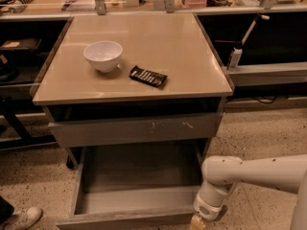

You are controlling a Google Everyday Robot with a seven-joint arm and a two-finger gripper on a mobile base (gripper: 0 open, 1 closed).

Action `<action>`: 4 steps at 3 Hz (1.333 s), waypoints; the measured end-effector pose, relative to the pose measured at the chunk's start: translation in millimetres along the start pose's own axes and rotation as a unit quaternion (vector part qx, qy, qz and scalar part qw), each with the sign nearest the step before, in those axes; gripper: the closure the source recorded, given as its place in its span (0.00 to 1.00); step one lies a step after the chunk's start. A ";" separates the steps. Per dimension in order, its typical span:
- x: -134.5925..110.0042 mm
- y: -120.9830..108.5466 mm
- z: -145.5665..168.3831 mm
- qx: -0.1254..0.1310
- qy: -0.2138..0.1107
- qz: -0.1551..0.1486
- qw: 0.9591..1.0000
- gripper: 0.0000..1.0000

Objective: Close middle drawer

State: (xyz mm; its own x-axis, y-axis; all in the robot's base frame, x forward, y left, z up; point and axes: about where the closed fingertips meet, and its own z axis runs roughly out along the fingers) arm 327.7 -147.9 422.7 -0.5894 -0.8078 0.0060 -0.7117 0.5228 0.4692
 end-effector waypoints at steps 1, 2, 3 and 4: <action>-5.7 -6.5 0.3 0.004 -0.003 0.000 1.000 1.00; -13.1 -11.1 -2.1 0.009 -0.002 -0.006 1.000 1.00; -19.7 -15.7 -4.7 0.013 -0.005 -0.008 1.000 1.00; -25.3 -19.2 -7.4 0.017 -0.009 -0.010 1.000 1.00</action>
Offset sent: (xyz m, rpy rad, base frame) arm 0.0296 0.0073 -0.0018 -0.0068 -0.0415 0.0203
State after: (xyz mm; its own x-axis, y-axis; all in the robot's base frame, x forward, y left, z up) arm 359.1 -139.5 420.0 -0.5814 -0.8134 -0.0191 -0.7360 0.5158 0.4384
